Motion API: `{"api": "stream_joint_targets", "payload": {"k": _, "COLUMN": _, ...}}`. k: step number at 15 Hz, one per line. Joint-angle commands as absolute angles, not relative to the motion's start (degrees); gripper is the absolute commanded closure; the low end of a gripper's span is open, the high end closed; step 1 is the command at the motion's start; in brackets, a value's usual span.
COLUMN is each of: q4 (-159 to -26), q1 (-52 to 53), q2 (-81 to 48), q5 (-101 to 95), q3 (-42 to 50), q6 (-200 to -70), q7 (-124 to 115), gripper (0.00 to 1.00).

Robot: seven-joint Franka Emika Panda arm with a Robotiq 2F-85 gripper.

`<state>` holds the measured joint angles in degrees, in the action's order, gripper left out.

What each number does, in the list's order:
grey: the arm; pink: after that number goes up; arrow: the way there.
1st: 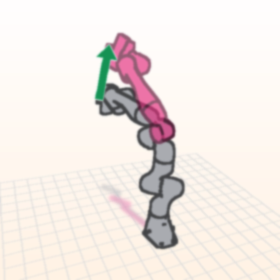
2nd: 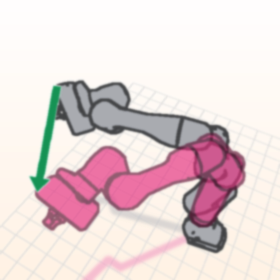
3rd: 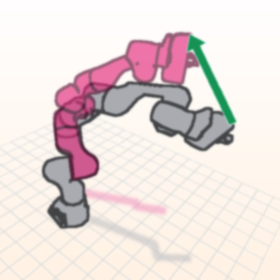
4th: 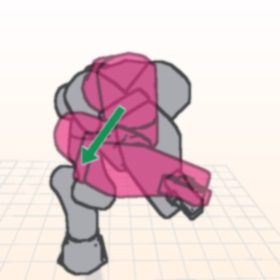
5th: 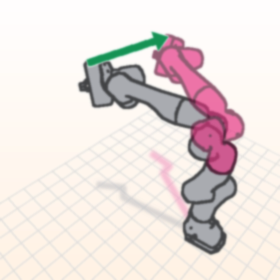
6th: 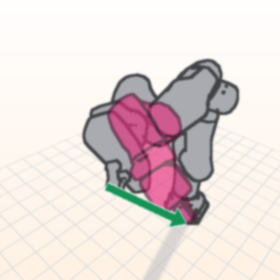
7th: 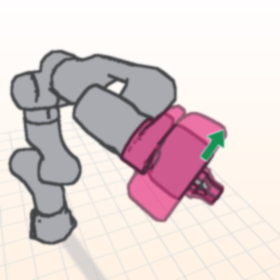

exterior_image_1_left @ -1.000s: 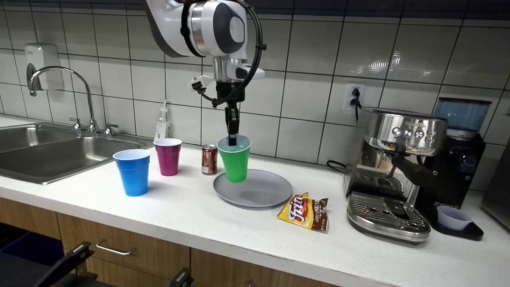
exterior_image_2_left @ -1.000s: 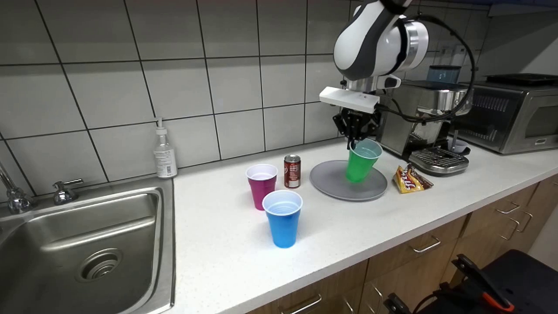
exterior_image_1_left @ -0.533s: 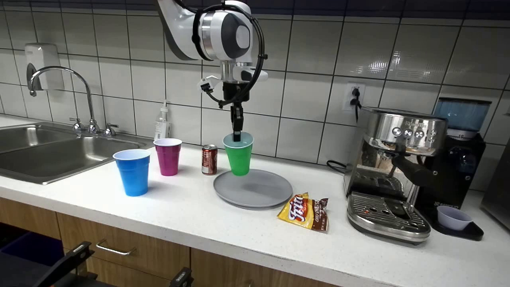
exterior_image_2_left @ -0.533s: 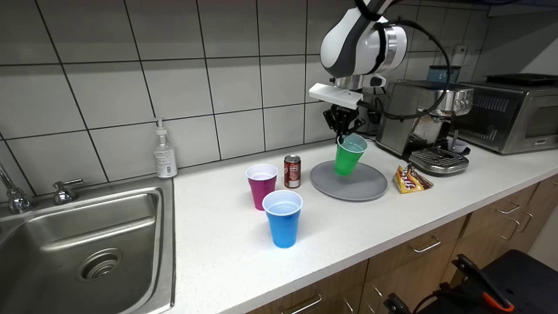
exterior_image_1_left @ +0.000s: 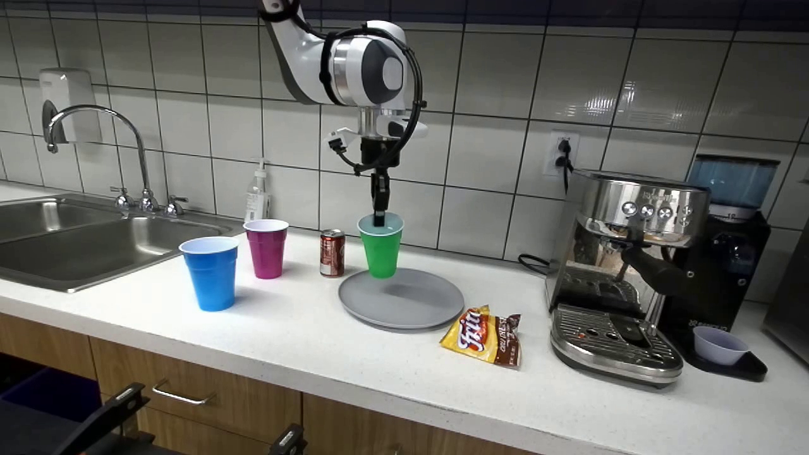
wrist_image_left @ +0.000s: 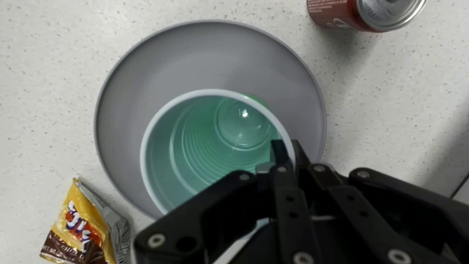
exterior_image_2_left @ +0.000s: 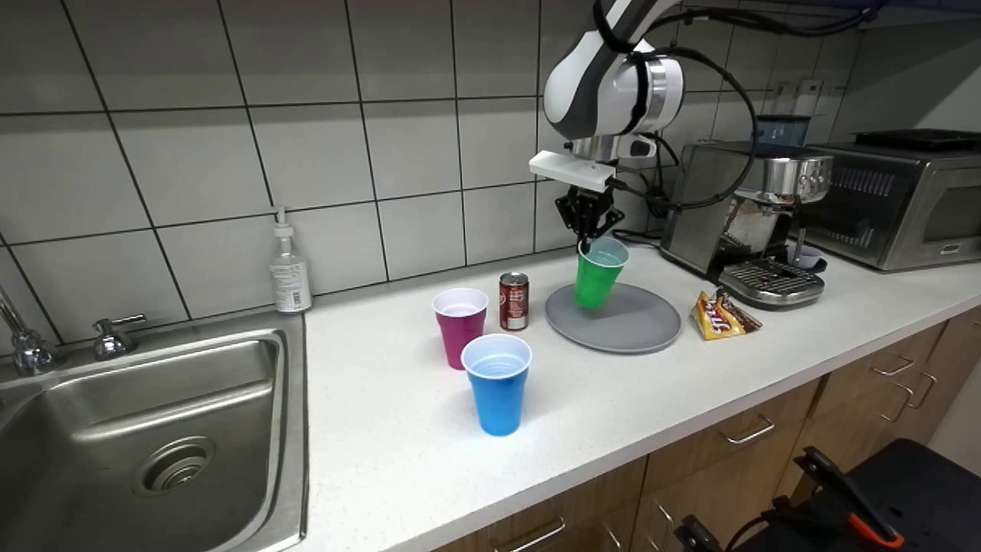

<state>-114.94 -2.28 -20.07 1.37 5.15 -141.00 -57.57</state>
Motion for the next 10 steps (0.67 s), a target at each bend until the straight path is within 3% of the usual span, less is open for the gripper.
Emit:
{"api": "stream_joint_targets", "payload": {"k": 1, "q4": -108.6, "q1": -1.5, "q2": -23.8, "q5": 3.4, "q3": 5.6, "q6": -136.3, "q7": -56.8, "gripper": 0.99}}
{"api": "stream_joint_targets", "payload": {"k": 10, "q4": -100.8, "q1": -1.0, "q2": -29.4, "q5": 3.8, "q3": 6.2, "q6": -131.5, "q7": -57.7, "gripper": 0.99}}
